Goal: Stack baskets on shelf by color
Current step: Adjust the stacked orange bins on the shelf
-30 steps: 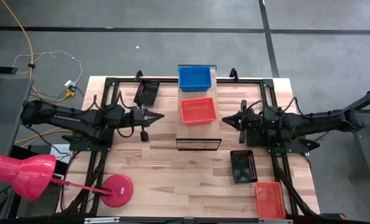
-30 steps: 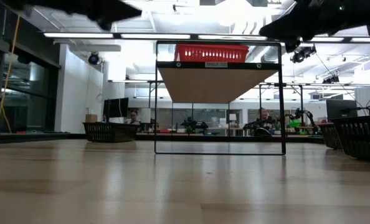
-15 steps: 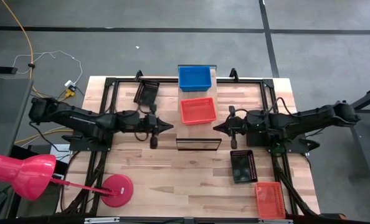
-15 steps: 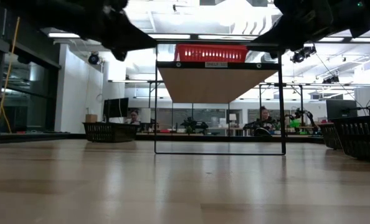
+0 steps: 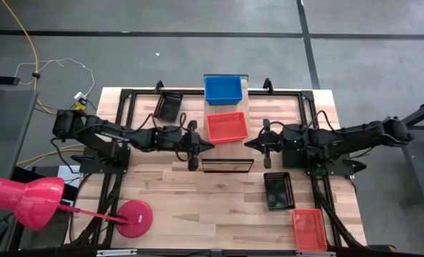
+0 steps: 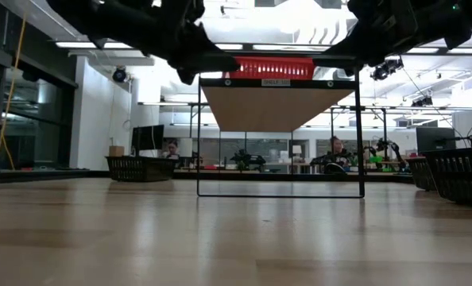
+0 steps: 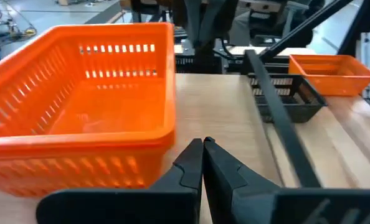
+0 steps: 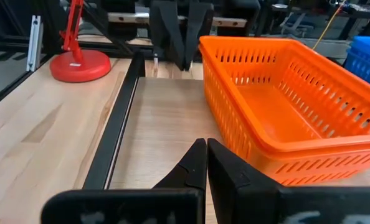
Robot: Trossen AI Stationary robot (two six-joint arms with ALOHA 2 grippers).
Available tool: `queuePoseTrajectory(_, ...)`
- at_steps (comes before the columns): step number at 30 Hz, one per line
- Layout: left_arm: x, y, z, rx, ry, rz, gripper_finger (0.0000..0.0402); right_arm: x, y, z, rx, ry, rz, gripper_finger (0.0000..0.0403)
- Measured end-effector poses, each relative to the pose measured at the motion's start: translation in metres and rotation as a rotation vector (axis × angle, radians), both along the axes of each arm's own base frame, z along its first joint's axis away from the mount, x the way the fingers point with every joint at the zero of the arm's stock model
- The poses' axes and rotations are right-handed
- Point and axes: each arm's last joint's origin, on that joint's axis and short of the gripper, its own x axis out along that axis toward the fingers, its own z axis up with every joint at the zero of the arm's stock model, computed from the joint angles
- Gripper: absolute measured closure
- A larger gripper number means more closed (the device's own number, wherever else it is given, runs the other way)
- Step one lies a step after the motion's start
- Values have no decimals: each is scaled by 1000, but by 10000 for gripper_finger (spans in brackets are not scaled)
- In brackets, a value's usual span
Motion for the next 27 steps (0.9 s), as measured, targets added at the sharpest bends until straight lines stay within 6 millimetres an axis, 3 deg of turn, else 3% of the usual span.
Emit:
queuePoseTrajectory(12,0,25,-5,2,14,145,401,0,-2,0,-18,-2,-83,403)
queuePoseTrajectory(27,-1,29,-5,-25,9,155,401,5,-24,-7,-12,20,-198,403)
